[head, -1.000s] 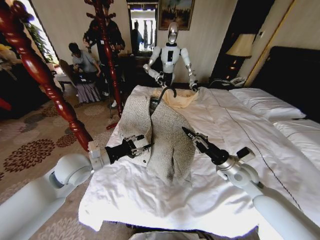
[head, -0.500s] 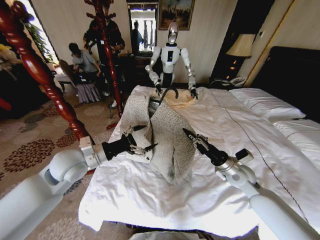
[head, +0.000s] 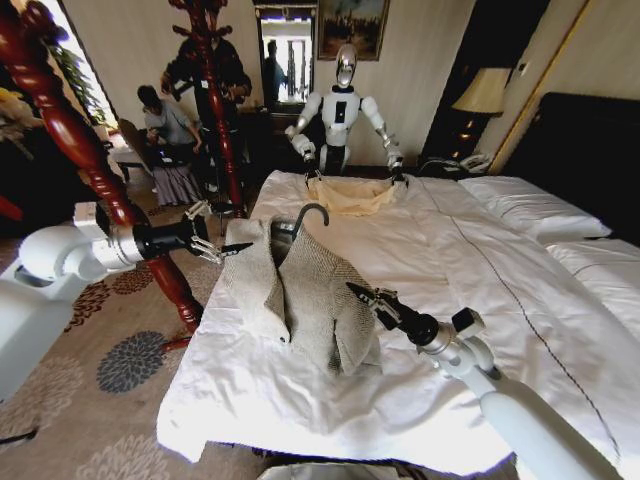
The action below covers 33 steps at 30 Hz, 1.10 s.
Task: Pick up the clothes from the bed and hang them on the clothes hanger.
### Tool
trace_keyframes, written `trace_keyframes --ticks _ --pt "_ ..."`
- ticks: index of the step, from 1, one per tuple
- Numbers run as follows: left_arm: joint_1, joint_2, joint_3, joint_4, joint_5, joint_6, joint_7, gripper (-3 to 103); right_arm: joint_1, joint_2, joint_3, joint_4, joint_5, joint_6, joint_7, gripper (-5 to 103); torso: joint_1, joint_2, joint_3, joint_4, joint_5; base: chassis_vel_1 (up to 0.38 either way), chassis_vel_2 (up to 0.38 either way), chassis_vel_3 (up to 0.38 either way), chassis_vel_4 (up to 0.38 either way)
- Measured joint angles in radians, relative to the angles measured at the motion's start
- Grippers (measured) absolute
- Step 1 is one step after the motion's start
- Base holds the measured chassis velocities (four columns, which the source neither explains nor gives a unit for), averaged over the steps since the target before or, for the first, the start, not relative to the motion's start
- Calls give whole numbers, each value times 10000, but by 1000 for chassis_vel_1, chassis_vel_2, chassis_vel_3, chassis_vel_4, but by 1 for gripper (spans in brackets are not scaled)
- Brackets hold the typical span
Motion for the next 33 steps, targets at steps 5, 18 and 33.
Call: trace_keyframes --ticks 5,18,33 --pt "266 399 118 462 254 143 1192 100 633 19 -573 -136 -29 -12 -163 3 0 0 0 17 -2 0 0 0 0" --pt "154 504 1061 449 757 387 2352 91 1287 -26 -1269 -230 -361 -90 -490 3 0 0 -1 5 1 0 0 0 0" --pt "-121 351 1746 456 1296 203 3435 36 1523 -201 -1405 -292 -464 -123 -479 3 0 0 -1 7 1 0 0 0 0"
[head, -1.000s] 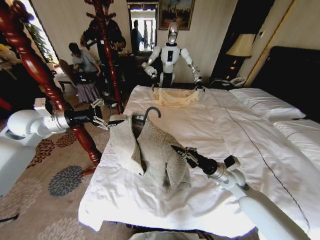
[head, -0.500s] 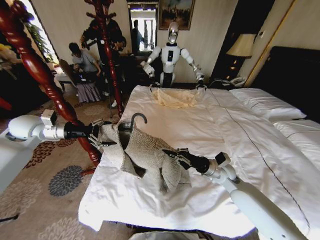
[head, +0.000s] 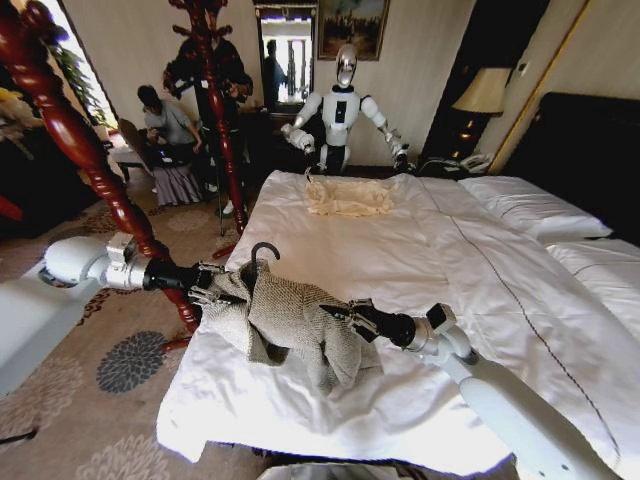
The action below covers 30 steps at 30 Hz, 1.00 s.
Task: Pick up the clothes from the bed and hang them on the clothes hanger.
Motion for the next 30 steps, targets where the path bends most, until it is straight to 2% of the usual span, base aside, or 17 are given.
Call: trace_keyframes --ticks 3,4,7,9,10,12,13,15,17,18,20,22,23,25,27,29,30 --pt "1 -52 -86 111 18 -47 144 20 -2 -51 23 -13 -21 63 86 3 0 0 0 0 0 0 0 0 0" --pt "1 -52 -86 111 18 -47 144 20 -2 -51 23 -13 -21 63 86 3 0 0 0 0 0 0 0 0 0" --pt "66 -113 -260 144 -3 -60 136 10 7 -94 24 -14 -24 158 322 3 0 0 0 -1 0 0 0 0 0" --pt "84 -121 -299 143 -6 -64 127 7 7 -99 24 -13 -24 185 366 3 0 0 0 0 0 0 0 0 0" --pt "110 -135 -390 164 -6 -73 96 6 -3 -116 27 -14 -9 275 495 0 0 0 0 0 0 0 0 0 0" --pt "125 -151 -497 222 -13 -88 61 6 -60 -132 60 -6 32 360 581 9 0 0 0 0 0 0 0 0 0" --pt "125 -151 -497 222 -13 -88 61 6 -60 -132 60 -6 32 360 581 9 0 0 0 0 0 0 0 0 0" --pt "101 -175 -630 361 -78 -132 29 6 -111 -145 238 -6 168 450 591 20 0 0 0 -1 0 0 0 0 0" --pt "91 -184 -655 396 -103 -141 20 6 -110 -145 321 -15 252 454 580 25 0 0 0 0 0 0 0 0 0" --pt "74 -195 -704 472 -168 -147 -11 6 -76 -139 546 -61 482 455 523 25 0 0 0 -1 1 0 0 0 0" --pt "58 -201 -806 605 -330 -150 -62 6 46 -143 1015 -201 1021 405 461 36 0 0 0 0 0 0 0 0 0" --pt "56 -202 -844 656 -406 -151 -73 6 90 -169 1235 -249 1302 346 464 36 1 -1 0 1 1 0 0 0 0" --pt "55 -201 -876 693 -477 -152 -90 6 114 -211 1443 -275 1580 299 560 47 1 -1 1 1 0 0 0 0 0" --pt "38 -160 -921 760 -668 -152 -158 6 117 -307 1858 -280 2039 249 1018 58 0 0 0 -1 0 0 0 0 0" --pt "12 -139 -925 787 -731 -153 -206 6 95 -338 1991 -280 2130 246 1140 58 0 0 0 0 -1 0 0 0 0" --pt "-88 -28 -928 850 -1037 -104 -545 6 -45 -405 2294 -271 2186 244 1333 69 0 -1 1 0 0 0 0 0 0" --pt "-147 51 -930 880 -1262 -7 -997 6 -163 -438 2481 -223 2187 254 1468 74 0 0 0 -1 1 0 0 0 0"
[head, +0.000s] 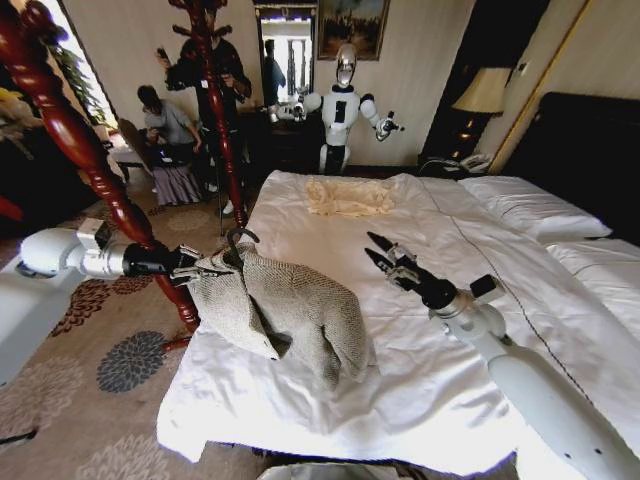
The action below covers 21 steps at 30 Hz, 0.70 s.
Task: Pick up the clothes from the bed and hang them on the clothes hanger.
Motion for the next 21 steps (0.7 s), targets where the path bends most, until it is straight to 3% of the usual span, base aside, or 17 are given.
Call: trace_keyframes --ticks 1,3,5,6,7,9,12,13,18,19,20,21 --pt "-32 69 0 39 -242 110 -539 6 -91 -23 113 56 -11 29 132 80 0 0 0 -1 0 0 0 0 0" --pt "-35 113 0 47 -395 164 -888 6 -149 -43 166 85 -28 53 220 80 0 0 0 -1 0 0 0 0 0" --pt "52 315 -6 -61 -857 443 -2789 6 -403 -173 275 214 -186 129 431 91 0 0 0 1 0 0 0 0 0" --pt "100 370 -6 -142 -922 508 -3233 6 -470 -213 285 263 -255 139 441 96 0 0 0 1 -2 0 0 0 0" --pt "100 370 -6 -142 -922 508 -3233 6 -470 -213 285 263 -255 139 441 96 0 0 0 1 -2 0 0 0 0" --pt "185 517 -8 -459 -1102 719 -4516 6 -597 -293 287 428 -386 148 446 100 0 0 0 1 -1 0 0 0 0" --pt "13 714 -49 -988 -2042 1474 -6419 6 -670 -404 288 640 -445 149 497 100 0 0 0 1 -3 0 0 0 0" --pt "13 714 -49 -988 -2042 1474 -6419 6 -670 -404 288 640 -445 149 497 100 0 0 0 1 -3 0 0 0 0" --pt "-906 1058 -92 -1797 -4242 3457 -10076 6 -806 -696 318 837 -537 148 517 100 -1 0 -1 -2 2 0 0 0 0" --pt "-906 1058 -92 -1797 -4242 3457 -10076 6 -806 -696 318 837 -537 148 517 100 -1 0 -1 -2 2 0 0 0 0" --pt "-1104 1120 -107 -1967 -4793 4006 -11215 6 -854 -761 317 884 -601 148 516 100 -1 0 0 0 1 0 0 0 0" --pt "-1199 1151 -114 -2065 -5152 4312 -11864 6 -878 -796 312 916 -644 147 515 100 -1 1 -1 1 1 0 0 0 0"
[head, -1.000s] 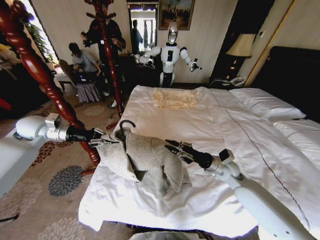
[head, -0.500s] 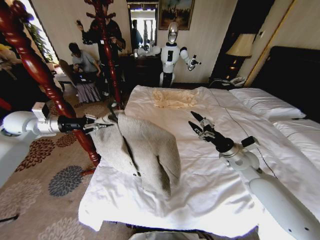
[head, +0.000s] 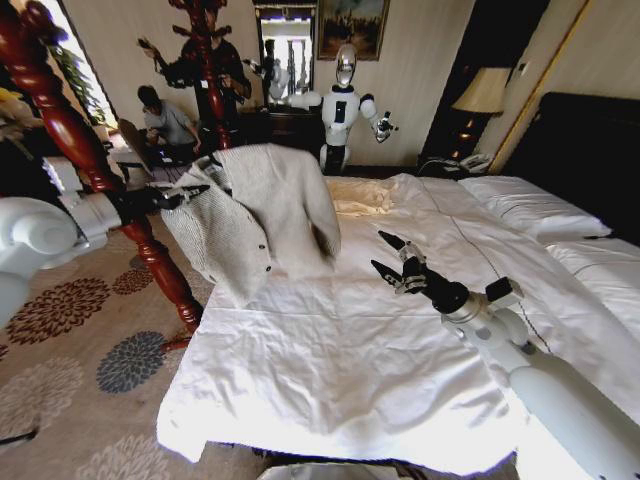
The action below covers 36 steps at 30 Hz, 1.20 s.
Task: Pick up the clothes from the bed and hang them on the clothes hanger.
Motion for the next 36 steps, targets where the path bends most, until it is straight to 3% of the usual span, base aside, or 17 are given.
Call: trace_keyframes --ticks 2,3,7,14,18,19,28,33,36 --pt "-174 7 -6 -189 -761 405 -1337 6 -23 -77 -30 100 -53 -11 1 100 0 -1 0 1 -3 0 0 0 0" --pt "-174 7 -6 -189 -761 405 -1337 6 -23 -77 -30 100 -53 -11 1 100 0 -1 0 1 -3 0 0 0 0" --pt "-506 -69 -42 -181 -1395 570 -2338 6 -58 -213 -67 199 -100 -23 6 100 0 -1 1 -1 -3 0 0 0 0" --pt "-953 80 -60 -255 -1649 723 -3169 6 -125 -362 -108 225 -194 -34 7 100 0 -1 0 0 -2 0 0 0 0" --pt "-1512 82 -42 -391 -2762 1149 -4319 6 -148 -478 -123 253 -232 -36 6 100 0 0 0 1 -3 0 0 0 0" --pt "-1823 28 -35 -455 -3416 1307 -4868 6 -155 -530 -122 257 -256 -37 6 100 0 0 0 0 -2 0 0 0 0" --pt "-2245 372 -561 -888 -4899 1475 -6108 6 -248 -503 -118 257 -447 -37 5 100 1 -1 1 -1 -1 0 0 0 0" --pt "-1697 572 -1344 -1054 -5126 1493 -6153 6 -269 -494 -107 263 -476 -37 7 100 0 -1 0 -2 0 0 0 0 0" --pt "-943 832 -2328 -1232 -5149 1496 -5909 6 -283 -495 -79 299 -483 -36 18 100 0 0 0 2 -4 0 0 0 0"
